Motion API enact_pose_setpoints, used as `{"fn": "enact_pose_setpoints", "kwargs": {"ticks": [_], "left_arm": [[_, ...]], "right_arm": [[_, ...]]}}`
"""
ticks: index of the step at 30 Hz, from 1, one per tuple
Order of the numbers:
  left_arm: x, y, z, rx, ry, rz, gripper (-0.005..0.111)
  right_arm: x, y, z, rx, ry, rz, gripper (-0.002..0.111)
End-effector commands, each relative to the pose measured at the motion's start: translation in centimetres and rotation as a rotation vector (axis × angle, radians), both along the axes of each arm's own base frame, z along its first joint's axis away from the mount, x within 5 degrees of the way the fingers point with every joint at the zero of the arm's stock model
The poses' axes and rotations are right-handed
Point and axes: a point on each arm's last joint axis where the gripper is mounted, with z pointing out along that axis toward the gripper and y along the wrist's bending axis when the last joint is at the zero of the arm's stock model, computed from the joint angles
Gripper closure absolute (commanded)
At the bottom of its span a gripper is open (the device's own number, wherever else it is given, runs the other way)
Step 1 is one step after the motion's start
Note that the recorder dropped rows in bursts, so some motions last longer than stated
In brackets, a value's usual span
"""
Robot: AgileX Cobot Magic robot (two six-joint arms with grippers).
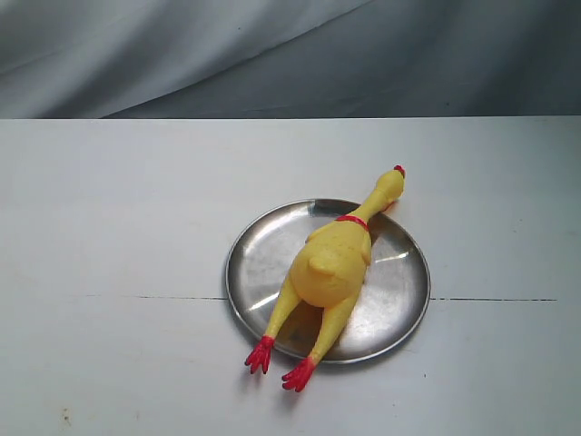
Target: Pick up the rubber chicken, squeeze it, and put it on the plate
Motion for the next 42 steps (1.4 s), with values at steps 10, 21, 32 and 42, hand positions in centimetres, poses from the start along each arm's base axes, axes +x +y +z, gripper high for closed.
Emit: {"fn": "enact_pose_setpoints", "kwargs": {"ticks": [10, 21, 32, 42], "left_arm": [[2.2, 1.5, -10.7, -0.004, 0.075, 0.182, 0.107], [2.9, 1.7, -15.5, -0.08, 0.201, 0.179, 0.107], [2.9, 1.7, -15.7, -0.103, 0.213, 0.175, 0.107], [2.9, 1.7, -15.7, -0.103, 0.213, 0.175, 0.107]], "right_arm": [[0.0, 0.0, 0.0, -0.003, 0.003, 0.006, 0.108], [0.0, 0.0, 0.0, -0.003, 0.003, 0.006, 0.108], [0.0, 0.0, 0.0, -0.003, 0.003, 0.006, 0.108], [0.0, 0.0, 0.0, -0.003, 0.003, 0.006, 0.108]]}}
